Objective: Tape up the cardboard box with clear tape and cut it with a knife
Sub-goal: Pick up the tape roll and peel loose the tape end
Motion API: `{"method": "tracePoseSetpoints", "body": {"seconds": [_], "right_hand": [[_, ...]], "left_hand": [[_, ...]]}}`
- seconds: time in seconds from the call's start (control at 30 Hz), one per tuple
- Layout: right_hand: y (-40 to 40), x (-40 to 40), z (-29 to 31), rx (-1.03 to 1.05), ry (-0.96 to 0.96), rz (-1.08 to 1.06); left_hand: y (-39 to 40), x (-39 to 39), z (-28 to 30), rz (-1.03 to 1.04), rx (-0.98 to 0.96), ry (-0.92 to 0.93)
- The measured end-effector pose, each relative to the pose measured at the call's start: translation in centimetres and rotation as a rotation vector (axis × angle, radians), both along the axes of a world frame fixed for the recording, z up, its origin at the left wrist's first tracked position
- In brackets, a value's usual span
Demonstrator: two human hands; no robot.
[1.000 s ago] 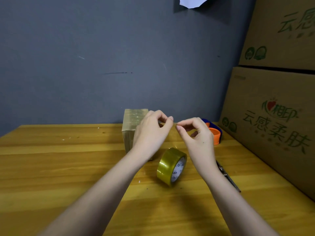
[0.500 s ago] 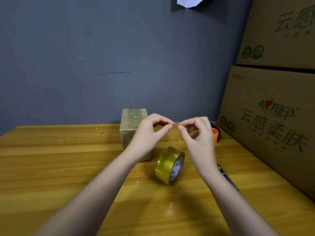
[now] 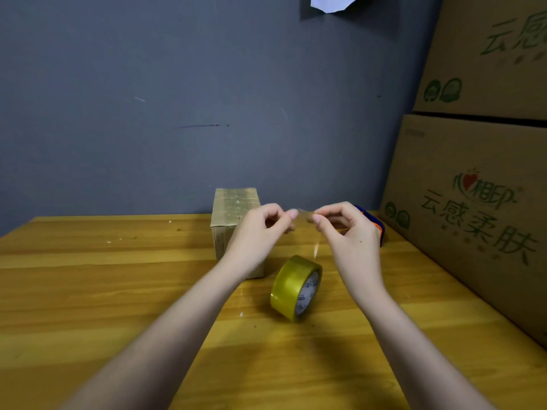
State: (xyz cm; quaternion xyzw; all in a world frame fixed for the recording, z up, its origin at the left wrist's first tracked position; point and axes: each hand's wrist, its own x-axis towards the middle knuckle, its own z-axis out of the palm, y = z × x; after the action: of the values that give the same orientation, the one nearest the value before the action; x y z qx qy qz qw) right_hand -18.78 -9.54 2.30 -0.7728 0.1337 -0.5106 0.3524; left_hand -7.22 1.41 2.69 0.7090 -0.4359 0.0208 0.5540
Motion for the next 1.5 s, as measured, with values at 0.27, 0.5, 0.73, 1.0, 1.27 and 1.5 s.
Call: {"method": "tracePoseSetpoints", "body": {"seconds": [0.27,0.5,0.73,1.0,1.27,1.5], "right_hand": [[-1.3,0.6,0.2,0.112,0.047,0.018],[-2.3,1.0,1.2,0.064,0.160,0.014],[-3.8,0.3,0.7,0.011,0.121,-0.107],[-3.8,0.6,-1.2,0.281,0.158,0.136],[-3.0,1.3,-2.9,0.624,0.318,0.370],[-2.4,1.6,-4.1,0.851,0.333,0.516]], "left_hand": [[-0.6,-0.6,-4.2,0.046,0.551,0.135],[-1.5,-2.1,-4.6,-0.194,0.375,0.554],[-0.2,-3.0,-5.4,-0.410,0.156,0.601],[1.3,-3.6,-5.2,-0.234,-0.118,0.384],[2.3,-4.0,-4.8,-0.221,-0.191,0.282],[2.4,-4.2,-4.8,-0.195,-0.183,0.264]]}}
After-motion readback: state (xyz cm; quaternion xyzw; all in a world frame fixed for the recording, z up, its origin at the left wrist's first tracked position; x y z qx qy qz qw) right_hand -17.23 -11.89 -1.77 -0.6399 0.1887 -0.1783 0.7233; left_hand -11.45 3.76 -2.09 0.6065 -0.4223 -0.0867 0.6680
